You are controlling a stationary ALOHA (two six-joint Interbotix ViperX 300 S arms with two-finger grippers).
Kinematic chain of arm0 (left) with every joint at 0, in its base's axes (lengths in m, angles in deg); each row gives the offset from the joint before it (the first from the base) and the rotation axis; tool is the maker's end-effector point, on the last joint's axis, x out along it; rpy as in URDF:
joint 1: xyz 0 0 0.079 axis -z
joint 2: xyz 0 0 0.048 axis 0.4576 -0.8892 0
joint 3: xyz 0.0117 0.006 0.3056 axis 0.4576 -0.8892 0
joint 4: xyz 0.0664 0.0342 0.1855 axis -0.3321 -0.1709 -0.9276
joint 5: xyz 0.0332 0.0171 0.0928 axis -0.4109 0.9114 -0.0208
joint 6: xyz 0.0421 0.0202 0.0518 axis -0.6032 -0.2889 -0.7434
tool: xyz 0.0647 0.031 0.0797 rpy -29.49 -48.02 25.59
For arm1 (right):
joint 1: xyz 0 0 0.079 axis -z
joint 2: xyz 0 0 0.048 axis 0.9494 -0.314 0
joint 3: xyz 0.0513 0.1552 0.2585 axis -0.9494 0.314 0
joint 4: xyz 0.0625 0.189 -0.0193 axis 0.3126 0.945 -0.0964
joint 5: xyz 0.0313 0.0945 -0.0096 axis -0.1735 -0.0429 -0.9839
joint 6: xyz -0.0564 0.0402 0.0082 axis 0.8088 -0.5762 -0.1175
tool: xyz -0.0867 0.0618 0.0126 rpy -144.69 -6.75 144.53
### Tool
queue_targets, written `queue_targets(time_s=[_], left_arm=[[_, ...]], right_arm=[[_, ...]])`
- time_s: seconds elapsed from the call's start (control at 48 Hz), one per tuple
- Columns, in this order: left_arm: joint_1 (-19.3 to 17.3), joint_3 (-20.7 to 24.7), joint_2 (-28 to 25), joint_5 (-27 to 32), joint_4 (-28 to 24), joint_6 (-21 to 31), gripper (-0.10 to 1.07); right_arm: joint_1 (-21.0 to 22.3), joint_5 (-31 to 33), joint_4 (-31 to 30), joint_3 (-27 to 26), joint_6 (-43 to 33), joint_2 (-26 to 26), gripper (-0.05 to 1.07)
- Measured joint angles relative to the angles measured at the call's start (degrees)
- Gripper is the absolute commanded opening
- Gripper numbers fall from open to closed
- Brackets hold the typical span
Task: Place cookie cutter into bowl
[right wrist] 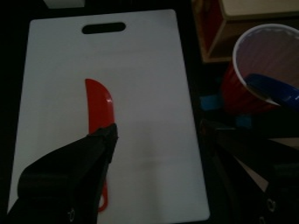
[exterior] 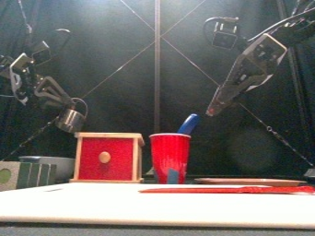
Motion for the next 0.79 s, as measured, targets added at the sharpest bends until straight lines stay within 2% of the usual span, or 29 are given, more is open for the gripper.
queue_targets(time_s=[0.333, 0.792], left_arm=[[-0.97, -0.44, 0.09, 0.0, -0.09, 0.0, 0.52], [-6.86, -2.81, 0.09, 0.09, 2.11, -0.09, 0.52]], right_arm=[[0.0, 0.0, 0.09, 0.0, 0.0, 0.35, 1.04], [0.18, 0.0, 0.09, 0.44, 0.09, 0.26, 1.04]])
